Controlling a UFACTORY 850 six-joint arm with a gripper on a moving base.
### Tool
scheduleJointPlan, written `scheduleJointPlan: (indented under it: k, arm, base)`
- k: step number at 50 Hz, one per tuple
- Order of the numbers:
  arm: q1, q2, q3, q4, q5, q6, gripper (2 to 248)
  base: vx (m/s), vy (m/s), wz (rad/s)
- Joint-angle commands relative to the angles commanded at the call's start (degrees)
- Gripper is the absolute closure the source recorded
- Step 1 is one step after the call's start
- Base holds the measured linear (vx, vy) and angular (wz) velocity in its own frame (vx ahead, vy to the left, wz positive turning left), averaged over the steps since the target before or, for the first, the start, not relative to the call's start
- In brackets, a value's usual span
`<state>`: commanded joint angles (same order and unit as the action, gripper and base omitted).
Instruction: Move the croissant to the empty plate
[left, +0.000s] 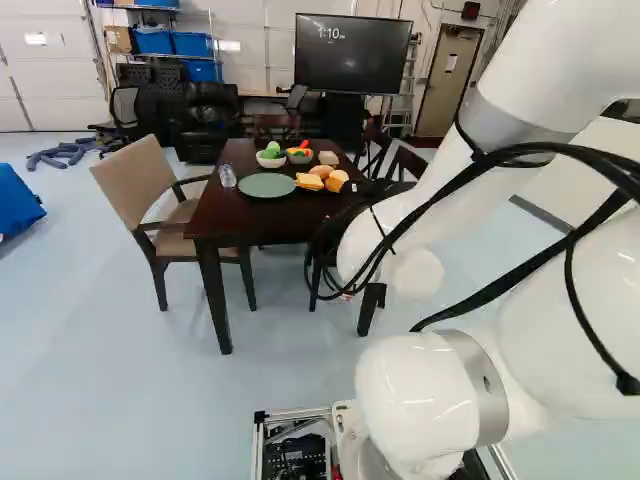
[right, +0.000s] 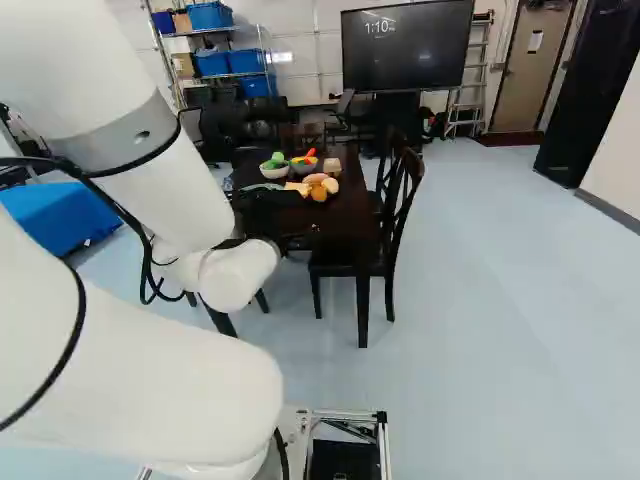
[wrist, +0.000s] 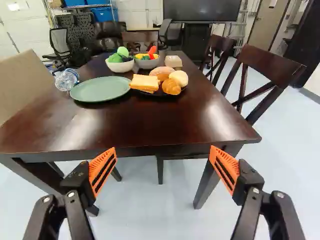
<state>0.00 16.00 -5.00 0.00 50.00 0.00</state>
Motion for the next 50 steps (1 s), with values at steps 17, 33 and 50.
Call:
scheduleJointPlan:
  k: [17,33,50]
  arm:
    - [0.0,0.0,0.0,0.0,0.0,0.0,3]
    - [-0.5,-2.0,-2.6,0.0,0.0,0.0,3]
    - [-1.5,-5.0,-7.6,0.0,0.0,0.0,3]
  base:
    - [0.0,0.0,0.0]
    - [0.0,0.0,0.0]
    - [0.0,0.0,0.0]
